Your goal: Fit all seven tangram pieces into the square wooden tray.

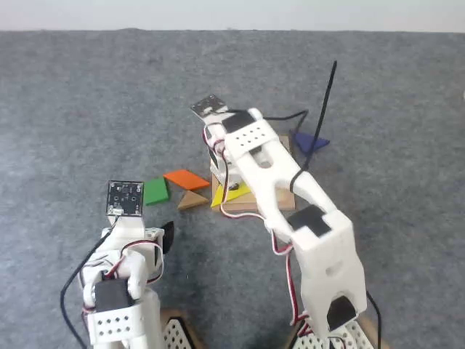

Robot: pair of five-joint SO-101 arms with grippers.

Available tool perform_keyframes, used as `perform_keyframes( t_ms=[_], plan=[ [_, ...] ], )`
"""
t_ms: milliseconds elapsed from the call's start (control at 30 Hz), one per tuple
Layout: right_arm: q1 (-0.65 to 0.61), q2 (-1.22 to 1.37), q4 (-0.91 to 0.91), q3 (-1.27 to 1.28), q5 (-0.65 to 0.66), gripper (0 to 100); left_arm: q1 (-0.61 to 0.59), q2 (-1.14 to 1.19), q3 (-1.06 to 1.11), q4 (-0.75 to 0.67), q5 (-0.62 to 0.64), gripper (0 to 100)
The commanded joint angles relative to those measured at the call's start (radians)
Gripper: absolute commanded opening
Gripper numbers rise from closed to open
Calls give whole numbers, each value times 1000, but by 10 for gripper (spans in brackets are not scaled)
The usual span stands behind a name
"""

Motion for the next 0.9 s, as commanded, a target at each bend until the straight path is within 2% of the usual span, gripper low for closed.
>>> perform_keyframes(
  t_ms=[0,100,200,400,567,867],
  plan=[
    [-2,-225,-143,183,-14,508,-6,-11,-7,3,-8,273],
    [-2,-275,-255,330,-11,508,-6,-11,-7,3,-8,273],
    [-4,-257,-291,367,14,508,-6,-11,-7,3,-8,273],
    [2,-160,-263,284,25,508,-6,-11,-7,3,-8,273],
    [59,-104,-252,193,26,508,-6,-11,-7,3,-8,273],
    [71,-41,-102,34,104,508,-6,-11,-7,3,-8,273]
  ],
)
